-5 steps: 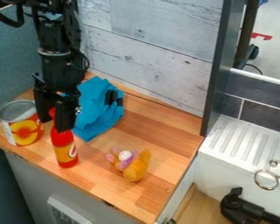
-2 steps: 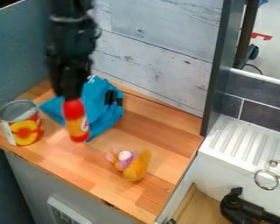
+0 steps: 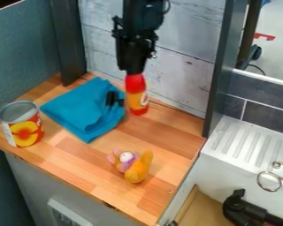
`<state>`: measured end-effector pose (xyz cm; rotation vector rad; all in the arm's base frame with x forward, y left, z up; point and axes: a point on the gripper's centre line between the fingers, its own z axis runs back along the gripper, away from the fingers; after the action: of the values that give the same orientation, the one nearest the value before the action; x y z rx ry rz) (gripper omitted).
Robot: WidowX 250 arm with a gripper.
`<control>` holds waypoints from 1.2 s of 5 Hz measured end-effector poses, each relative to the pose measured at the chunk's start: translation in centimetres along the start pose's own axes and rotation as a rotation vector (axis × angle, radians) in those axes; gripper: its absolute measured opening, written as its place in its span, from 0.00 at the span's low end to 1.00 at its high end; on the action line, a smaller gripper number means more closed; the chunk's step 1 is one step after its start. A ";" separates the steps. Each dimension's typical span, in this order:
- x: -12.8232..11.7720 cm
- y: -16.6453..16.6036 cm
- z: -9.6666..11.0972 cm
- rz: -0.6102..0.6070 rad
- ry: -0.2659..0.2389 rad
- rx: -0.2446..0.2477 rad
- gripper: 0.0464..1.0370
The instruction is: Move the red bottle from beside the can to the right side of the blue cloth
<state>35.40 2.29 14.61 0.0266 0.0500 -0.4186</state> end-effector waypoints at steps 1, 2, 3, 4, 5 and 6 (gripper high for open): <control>1.2 0.2 -1.1 -0.013 0.008 -0.014 0.29; 1.7 0.7 -2.5 0.001 0.020 0.002 0.29; 2.0 1.4 -4.0 0.011 0.061 0.018 0.29; 2.5 1.6 -4.5 0.014 0.082 0.008 0.29; 2.7 1.4 -5.3 0.013 0.080 -0.006 0.29; 2.8 1.1 -5.8 0.009 0.064 -0.025 0.29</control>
<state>38.13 2.34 8.66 0.0158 0.1185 -0.4078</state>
